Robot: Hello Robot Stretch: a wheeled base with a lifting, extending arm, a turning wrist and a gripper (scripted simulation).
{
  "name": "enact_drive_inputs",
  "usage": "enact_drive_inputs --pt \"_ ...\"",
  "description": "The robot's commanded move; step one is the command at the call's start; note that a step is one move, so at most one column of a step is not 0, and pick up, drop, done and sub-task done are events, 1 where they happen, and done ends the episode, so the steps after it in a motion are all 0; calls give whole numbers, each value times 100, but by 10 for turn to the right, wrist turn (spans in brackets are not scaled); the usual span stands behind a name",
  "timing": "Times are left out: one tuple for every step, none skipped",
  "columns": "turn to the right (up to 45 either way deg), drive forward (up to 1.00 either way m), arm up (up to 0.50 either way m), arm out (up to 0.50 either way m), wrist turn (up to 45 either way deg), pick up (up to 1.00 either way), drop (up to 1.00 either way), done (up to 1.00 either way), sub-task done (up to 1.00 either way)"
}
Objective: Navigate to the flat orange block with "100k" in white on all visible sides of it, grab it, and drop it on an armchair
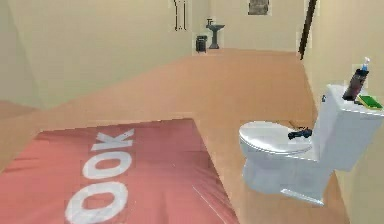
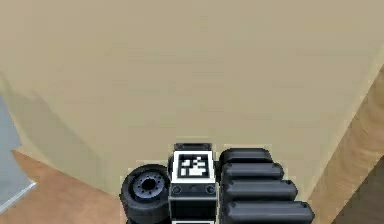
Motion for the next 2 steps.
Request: enact_drive_inputs --pt "0 100 0 0 0 0 0 0 0" --pt "0 45 0 0 0 0 0 0 0"
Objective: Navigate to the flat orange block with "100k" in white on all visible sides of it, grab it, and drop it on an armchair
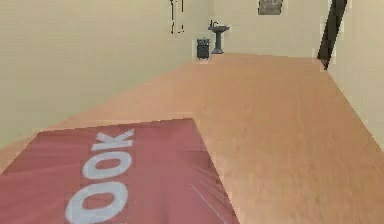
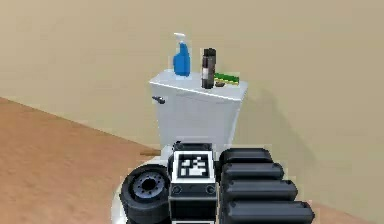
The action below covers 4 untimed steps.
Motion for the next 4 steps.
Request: enact_drive_inputs --pt "-450 0 0 0 0 0 0 0 0" --pt "-330 0 0 0 0 0 0 0 0" --pt "0 20 0 0 0 0 0 0 0" --pt "450 0 0 0 0 0 0 0 0"
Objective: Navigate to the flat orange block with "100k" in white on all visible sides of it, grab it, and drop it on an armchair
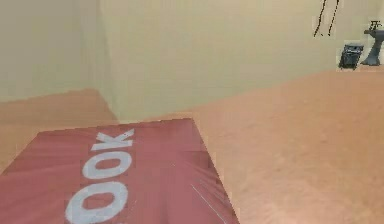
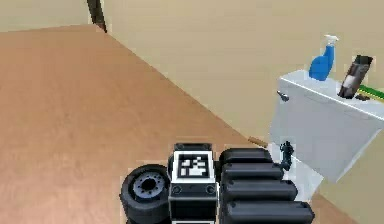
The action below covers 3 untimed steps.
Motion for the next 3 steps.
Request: enact_drive_inputs --pt "450 0 0 0 0 0 0 0 0" --pt "90 0 0 0 0 0 0 0 0" --pt "0 80 0 0 0 0 0 0 0"
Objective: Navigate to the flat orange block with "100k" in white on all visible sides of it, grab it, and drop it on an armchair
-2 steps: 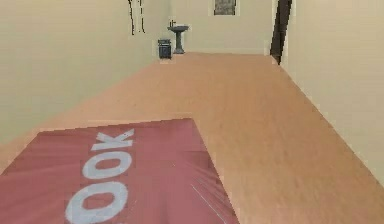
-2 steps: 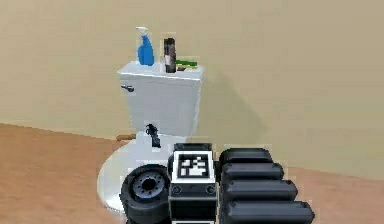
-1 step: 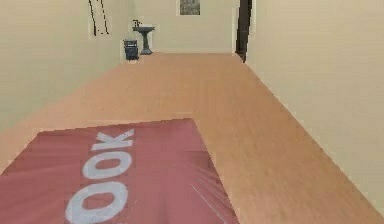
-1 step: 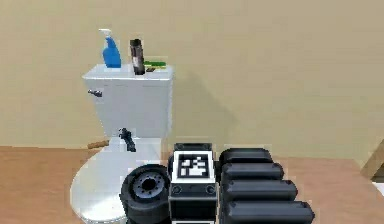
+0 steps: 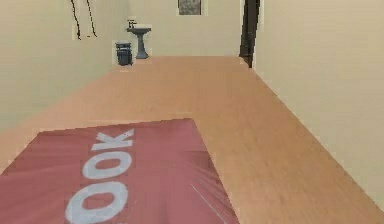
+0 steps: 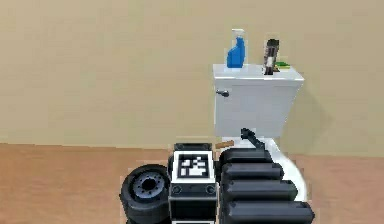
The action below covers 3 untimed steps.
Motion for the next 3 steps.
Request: enact_drive_inputs --pt "90 0 0 0 0 0 0 0 0" --pt "0 100 0 0 0 0 0 0 0" --pt "0 100 0 0 0 0 0 0 0"
